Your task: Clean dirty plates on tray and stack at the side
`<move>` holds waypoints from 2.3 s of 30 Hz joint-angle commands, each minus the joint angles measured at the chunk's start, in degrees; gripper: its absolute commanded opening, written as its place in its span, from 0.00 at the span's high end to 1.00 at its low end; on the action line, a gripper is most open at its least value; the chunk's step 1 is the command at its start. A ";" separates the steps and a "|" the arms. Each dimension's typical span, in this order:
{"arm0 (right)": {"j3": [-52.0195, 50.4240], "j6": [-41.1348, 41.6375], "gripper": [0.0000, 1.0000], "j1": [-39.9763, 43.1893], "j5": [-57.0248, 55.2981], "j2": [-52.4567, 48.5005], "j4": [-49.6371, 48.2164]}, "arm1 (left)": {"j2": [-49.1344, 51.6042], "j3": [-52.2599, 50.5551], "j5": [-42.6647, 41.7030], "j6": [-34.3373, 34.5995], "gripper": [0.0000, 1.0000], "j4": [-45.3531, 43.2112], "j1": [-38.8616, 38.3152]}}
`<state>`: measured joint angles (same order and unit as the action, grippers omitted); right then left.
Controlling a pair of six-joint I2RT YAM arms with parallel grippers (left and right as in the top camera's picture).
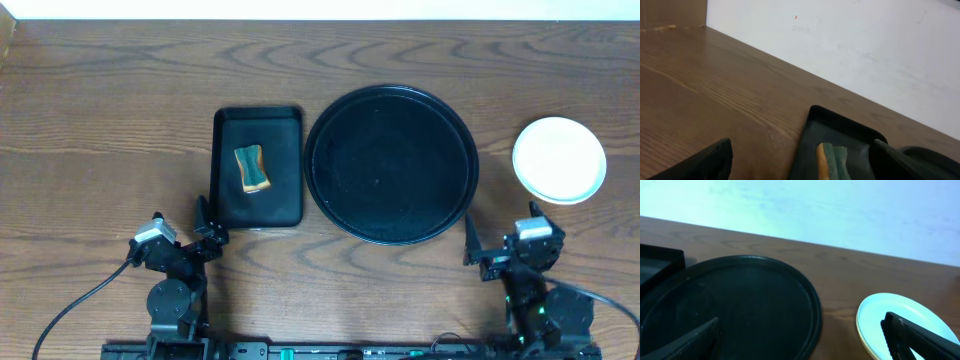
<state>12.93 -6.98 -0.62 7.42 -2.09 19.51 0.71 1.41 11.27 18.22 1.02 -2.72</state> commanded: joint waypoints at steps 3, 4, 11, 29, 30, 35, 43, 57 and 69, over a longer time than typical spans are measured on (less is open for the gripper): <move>-3.96 -0.85 0.01 0.96 -0.87 1.81 -2.40 | -0.07 -1.18 0.33 0.11 0.12 1.92 0.24; -5.38 -0.83 0.01 0.96 -0.98 1.81 -4.59 | -0.07 -1.18 0.33 0.11 0.12 1.92 0.24; -12.63 1.11 0.01 0.85 -1.05 1.81 -17.66 | -0.07 -1.18 0.33 0.11 0.12 1.92 0.24; -12.61 1.14 0.01 0.85 -1.01 1.75 -15.85 | -0.07 -1.18 0.33 0.11 0.12 1.92 0.24; -12.61 1.14 0.01 0.85 -1.01 1.75 -15.85 | -0.07 -1.18 0.33 0.11 0.12 1.92 0.24; -12.61 1.14 0.01 0.85 -1.01 1.75 -15.85 | -0.07 -1.18 0.33 0.11 0.12 1.92 0.24; -12.61 1.14 0.01 0.85 -1.01 1.75 -15.85 | -0.07 -1.18 0.33 0.11 0.12 1.92 0.24; -12.61 1.14 0.01 0.85 -1.01 1.75 -15.85 | -0.07 -1.18 0.33 0.11 0.12 1.92 0.24; -12.61 1.14 0.01 0.85 -0.98 1.75 -15.85 | -0.07 -1.18 0.31 0.11 0.12 1.92 0.24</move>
<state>0.38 -6.50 -0.38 6.72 -0.62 3.42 0.71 1.41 11.27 18.22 1.04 -2.72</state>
